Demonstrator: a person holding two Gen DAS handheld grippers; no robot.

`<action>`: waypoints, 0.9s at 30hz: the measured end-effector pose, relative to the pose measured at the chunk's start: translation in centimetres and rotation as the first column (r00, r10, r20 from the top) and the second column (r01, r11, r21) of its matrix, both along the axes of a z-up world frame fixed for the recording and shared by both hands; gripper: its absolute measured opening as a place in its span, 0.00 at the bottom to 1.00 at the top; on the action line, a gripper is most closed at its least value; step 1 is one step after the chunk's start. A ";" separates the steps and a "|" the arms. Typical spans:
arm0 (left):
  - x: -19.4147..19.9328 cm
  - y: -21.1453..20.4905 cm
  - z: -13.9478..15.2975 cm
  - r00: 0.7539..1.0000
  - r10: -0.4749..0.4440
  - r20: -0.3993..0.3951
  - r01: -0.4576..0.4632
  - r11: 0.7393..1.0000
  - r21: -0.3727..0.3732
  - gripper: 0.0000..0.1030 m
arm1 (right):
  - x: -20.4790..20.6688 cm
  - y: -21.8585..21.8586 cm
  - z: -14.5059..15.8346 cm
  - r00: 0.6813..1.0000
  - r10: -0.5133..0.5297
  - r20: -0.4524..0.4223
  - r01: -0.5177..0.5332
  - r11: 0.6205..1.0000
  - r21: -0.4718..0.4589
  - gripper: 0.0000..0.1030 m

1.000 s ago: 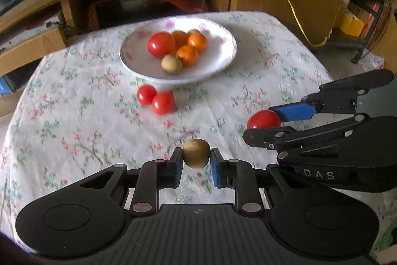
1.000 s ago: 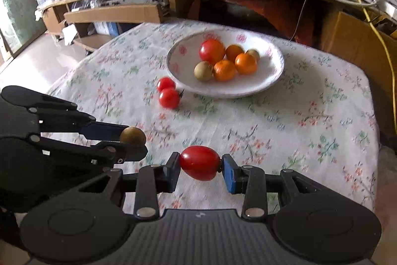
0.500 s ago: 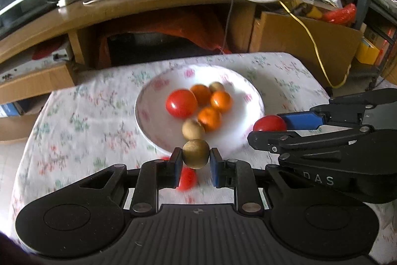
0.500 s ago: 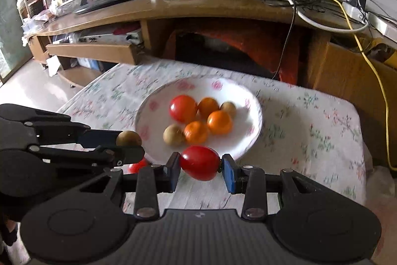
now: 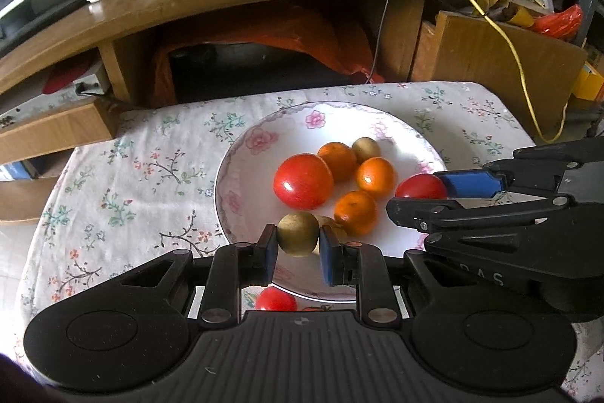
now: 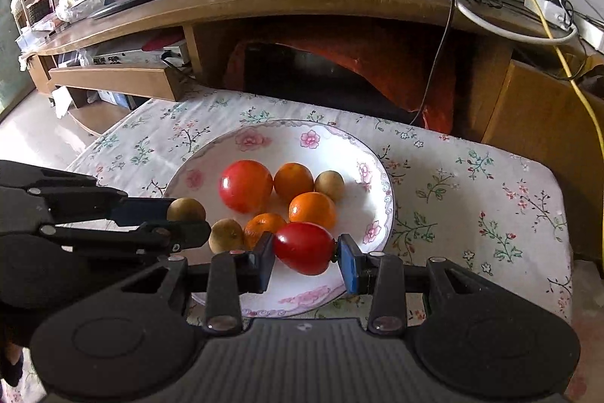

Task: Organize fruits
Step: 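Lower the tomato and tan fruit into the bowl and open both grippers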

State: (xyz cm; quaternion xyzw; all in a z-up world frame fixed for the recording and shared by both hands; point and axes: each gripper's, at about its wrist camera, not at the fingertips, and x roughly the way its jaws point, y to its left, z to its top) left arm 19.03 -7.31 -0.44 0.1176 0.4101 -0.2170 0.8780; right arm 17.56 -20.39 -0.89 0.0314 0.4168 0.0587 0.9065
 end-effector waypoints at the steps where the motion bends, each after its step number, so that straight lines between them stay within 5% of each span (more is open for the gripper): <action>1: 0.1 0.0 0.0 1.000 0.005 -0.004 -0.005 1.000 -0.003 0.28 | 0.1 0.0 0.0 1.000 -0.002 0.002 0.002 1.000 0.001 0.37; 10: 0.3 0.0 -0.1 1.000 0.016 -0.022 -0.016 1.000 0.003 0.31 | 0.1 0.2 -0.1 1.000 -0.001 0.000 0.001 1.000 -0.004 0.38; 27: 0.1 0.4 1.3 1.000 0.026 0.009 -0.026 0.999 -0.035 0.53 | 0.1 -0.9 0.8 0.999 -0.043 0.025 0.042 0.998 0.049 0.38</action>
